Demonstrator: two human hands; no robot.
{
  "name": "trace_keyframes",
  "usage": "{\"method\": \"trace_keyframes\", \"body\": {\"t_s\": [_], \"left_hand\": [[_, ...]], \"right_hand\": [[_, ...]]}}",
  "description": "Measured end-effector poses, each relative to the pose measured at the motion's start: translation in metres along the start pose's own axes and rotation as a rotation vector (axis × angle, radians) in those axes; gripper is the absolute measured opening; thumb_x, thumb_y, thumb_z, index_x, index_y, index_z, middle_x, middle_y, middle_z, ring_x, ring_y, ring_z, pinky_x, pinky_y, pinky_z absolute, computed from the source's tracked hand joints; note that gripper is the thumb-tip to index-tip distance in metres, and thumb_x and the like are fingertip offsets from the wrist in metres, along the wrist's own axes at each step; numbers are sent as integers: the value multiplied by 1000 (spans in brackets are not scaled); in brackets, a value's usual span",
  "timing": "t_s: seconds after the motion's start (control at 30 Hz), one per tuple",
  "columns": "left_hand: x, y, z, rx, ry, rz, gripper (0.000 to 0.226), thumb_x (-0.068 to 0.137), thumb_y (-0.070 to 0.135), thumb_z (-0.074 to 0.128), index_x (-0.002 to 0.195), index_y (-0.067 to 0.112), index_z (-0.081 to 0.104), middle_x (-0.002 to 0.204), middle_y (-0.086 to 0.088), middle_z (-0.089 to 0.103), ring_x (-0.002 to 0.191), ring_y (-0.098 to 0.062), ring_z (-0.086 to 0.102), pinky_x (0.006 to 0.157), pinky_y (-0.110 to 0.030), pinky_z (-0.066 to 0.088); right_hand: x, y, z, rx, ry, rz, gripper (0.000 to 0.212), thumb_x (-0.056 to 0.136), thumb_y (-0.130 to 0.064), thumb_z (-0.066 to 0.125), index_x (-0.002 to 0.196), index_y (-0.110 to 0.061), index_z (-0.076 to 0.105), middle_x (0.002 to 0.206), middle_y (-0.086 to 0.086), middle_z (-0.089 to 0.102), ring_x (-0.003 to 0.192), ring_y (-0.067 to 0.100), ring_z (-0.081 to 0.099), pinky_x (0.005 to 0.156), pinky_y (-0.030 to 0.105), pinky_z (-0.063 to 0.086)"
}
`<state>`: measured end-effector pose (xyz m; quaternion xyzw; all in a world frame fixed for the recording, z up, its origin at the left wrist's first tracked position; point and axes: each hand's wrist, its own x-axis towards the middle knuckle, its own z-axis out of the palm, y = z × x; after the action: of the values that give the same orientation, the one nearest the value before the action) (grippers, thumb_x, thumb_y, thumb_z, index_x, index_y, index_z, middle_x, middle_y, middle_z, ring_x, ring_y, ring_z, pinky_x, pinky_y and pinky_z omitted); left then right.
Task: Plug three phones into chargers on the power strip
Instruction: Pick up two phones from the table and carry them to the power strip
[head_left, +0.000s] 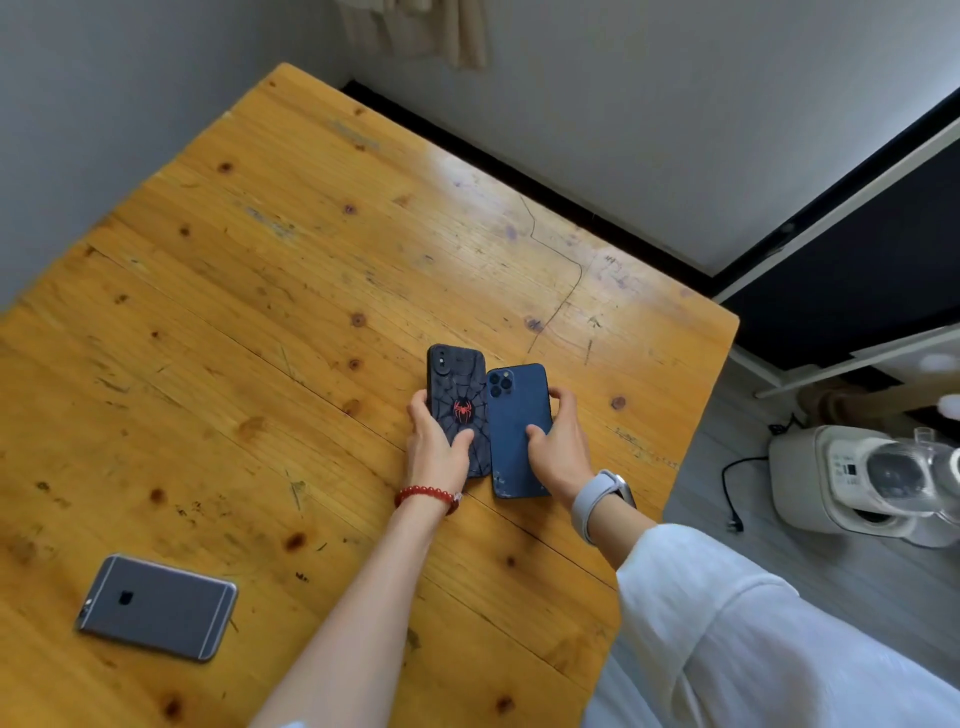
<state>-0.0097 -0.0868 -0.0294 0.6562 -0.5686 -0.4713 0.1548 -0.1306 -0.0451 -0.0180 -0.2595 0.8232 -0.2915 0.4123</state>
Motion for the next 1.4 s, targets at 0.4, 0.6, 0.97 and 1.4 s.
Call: {"method": "trace_keyframes", "body": {"t_s": [0.4, 0.6, 0.97, 1.4], "left_hand": [[-126, 20, 41, 69, -102, 279, 50, 92, 18, 46, 138, 15, 27, 133, -4, 48, 114, -14, 47, 86, -16, 32], [-223, 83, 145, 17, -430, 432, 46, 91, 12, 47, 132, 9, 29, 117, 5, 43, 107, -8, 44, 87, -11, 34], [-480, 157, 436, 276, -889, 736, 31, 91, 14, 44, 120, 11, 37, 100, 3, 53, 88, -20, 52, 78, -33, 43], [-769, 189, 753, 532, -1362, 1140, 30, 89, 16, 47, 118, 12, 41, 98, -5, 59, 79, -25, 57, 67, -33, 47]], "right_hand": [[-111, 107, -94, 141, 185, 20, 19, 93, -16, 44, 111, -11, 50, 103, 4, 59, 94, 24, 56, 74, 29, 38], [-174, 196, -209, 322, 431, 128, 2, 95, -18, 38, 97, -20, 37, 81, -10, 52, 73, 14, 51, 56, 15, 37], [-334, 437, -447, 611, 1027, 379, 9, 92, -15, 43, 95, -21, 38, 74, -10, 56, 64, 15, 51, 54, 21, 39], [-489, 693, -640, 792, 1558, 778, 17, 90, -11, 46, 107, -9, 44, 89, 1, 56, 79, 26, 52, 69, 30, 36]]}}
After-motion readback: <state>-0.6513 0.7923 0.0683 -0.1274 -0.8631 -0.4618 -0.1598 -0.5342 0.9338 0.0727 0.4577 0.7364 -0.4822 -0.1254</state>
